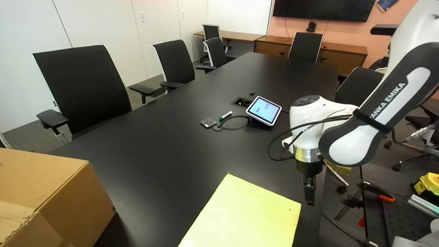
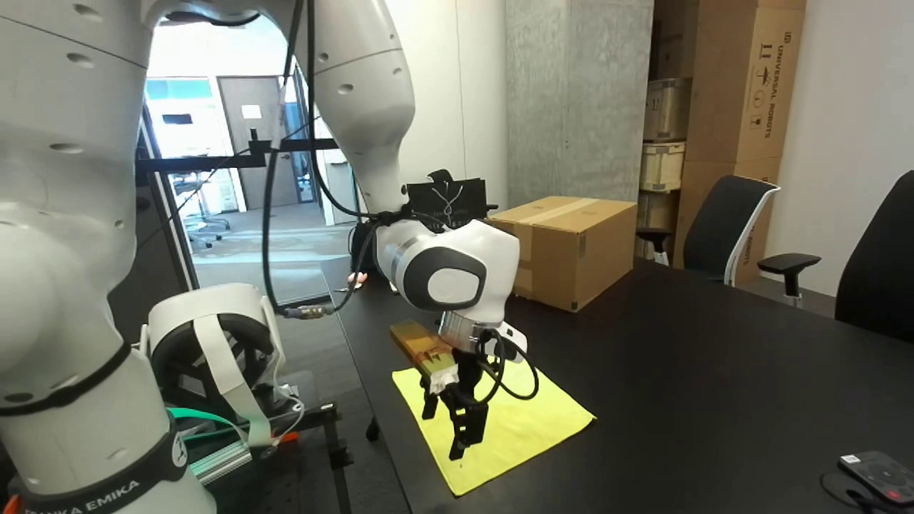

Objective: Fold the towel in half

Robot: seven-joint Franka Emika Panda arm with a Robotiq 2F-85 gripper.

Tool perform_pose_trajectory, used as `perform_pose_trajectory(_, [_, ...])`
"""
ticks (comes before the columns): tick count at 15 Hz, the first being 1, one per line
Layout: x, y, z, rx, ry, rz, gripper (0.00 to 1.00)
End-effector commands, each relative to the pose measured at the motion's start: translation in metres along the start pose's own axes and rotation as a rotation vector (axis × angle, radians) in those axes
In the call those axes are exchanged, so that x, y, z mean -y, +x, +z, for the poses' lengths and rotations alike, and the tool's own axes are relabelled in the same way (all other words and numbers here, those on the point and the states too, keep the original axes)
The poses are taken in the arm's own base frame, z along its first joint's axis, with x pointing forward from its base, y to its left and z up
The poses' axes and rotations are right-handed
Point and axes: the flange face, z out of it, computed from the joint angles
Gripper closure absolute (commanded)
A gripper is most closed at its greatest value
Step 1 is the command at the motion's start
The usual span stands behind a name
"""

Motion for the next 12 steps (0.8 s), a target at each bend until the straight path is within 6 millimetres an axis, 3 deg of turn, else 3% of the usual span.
perform_pose_trajectory(1, [0.006,0.031,0.027,-0.008,-0.003,0.029,0.0])
perform_pose_trajectory(7, [0.01,0.057,0.066,-0.018,-0.009,0.062,0.0])
perform_pose_trajectory(12, [0.011,0.063,0.076,-0.09,-0.019,0.096,0.0])
